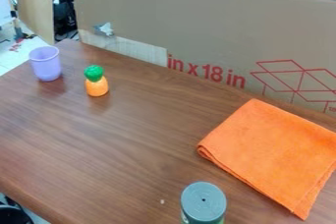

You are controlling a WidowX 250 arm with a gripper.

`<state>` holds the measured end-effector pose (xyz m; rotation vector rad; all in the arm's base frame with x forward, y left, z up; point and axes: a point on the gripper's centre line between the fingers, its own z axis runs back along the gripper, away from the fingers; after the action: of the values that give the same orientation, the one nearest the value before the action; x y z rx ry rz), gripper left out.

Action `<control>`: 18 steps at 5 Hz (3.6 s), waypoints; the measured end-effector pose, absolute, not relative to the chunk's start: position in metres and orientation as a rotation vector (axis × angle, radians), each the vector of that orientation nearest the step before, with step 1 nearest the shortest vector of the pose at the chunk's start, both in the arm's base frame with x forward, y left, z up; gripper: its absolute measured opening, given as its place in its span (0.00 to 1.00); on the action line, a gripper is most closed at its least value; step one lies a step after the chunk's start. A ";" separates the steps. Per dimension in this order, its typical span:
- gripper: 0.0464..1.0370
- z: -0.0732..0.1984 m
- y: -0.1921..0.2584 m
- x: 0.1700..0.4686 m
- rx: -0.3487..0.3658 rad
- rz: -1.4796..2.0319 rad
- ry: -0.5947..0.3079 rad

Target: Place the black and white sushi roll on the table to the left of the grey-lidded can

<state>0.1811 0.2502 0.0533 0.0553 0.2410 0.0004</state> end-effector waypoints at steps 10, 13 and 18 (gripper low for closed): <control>0.60 0.088 0.072 0.247 -0.068 -0.316 0.004; 0.60 0.026 0.003 0.245 -0.111 -0.401 0.080; 0.97 0.065 -0.007 0.241 0.005 -0.330 0.086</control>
<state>0.2410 -0.0067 0.0655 0.0054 0.0860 -0.3299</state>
